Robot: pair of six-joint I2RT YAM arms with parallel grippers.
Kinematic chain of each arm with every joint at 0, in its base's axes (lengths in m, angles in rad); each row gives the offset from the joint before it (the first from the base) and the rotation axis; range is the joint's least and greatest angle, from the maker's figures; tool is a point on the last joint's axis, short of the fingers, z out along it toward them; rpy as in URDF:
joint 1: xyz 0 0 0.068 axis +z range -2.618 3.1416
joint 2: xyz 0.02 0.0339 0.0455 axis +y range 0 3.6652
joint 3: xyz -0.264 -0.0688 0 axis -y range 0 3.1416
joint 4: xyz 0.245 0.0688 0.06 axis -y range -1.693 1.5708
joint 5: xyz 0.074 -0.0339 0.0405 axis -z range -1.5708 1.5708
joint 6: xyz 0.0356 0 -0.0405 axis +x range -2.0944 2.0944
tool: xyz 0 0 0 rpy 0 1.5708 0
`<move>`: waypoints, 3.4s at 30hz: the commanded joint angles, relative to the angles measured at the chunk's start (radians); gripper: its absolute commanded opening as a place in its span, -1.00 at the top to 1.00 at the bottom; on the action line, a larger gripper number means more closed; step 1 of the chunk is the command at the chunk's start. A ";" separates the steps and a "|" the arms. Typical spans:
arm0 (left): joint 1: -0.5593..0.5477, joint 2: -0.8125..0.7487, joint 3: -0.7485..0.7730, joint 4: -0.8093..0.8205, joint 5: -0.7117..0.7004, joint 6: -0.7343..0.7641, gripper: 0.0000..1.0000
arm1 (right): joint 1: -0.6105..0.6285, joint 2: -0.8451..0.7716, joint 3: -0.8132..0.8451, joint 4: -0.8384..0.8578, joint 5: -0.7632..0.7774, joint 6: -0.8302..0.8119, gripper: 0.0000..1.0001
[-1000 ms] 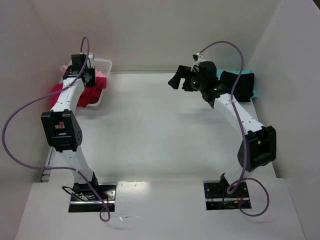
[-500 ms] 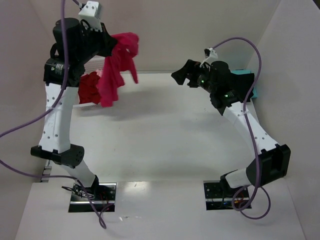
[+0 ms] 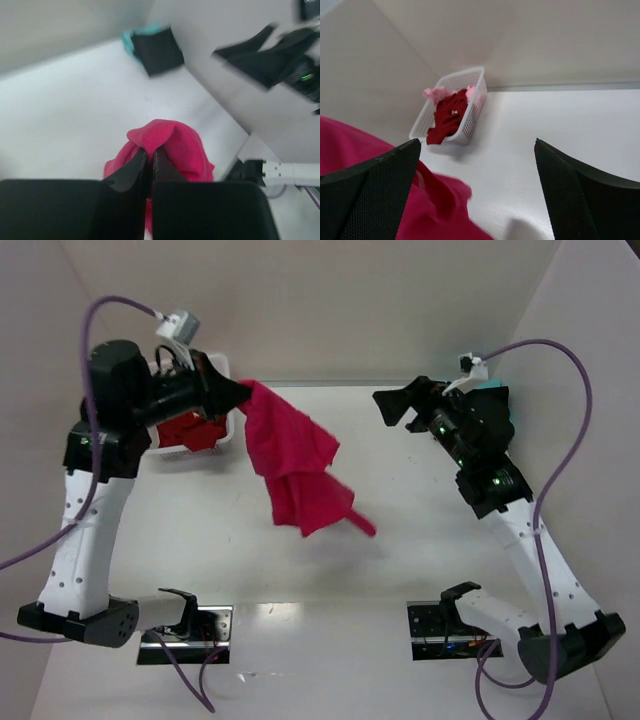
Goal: Fold and stack the t-shirts
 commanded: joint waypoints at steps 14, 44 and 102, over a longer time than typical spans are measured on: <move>-0.176 0.177 -0.515 0.194 -0.142 0.118 0.25 | 0.004 -0.100 -0.096 -0.040 0.047 0.053 -1.00; -0.128 0.728 -0.223 0.205 -0.966 0.088 -1.00 | 0.004 -0.070 -0.114 -0.031 0.076 0.044 -1.00; 0.045 -0.191 -0.646 -0.027 -0.375 -0.023 -1.00 | 0.224 0.579 -0.097 -0.132 -0.051 0.009 -0.86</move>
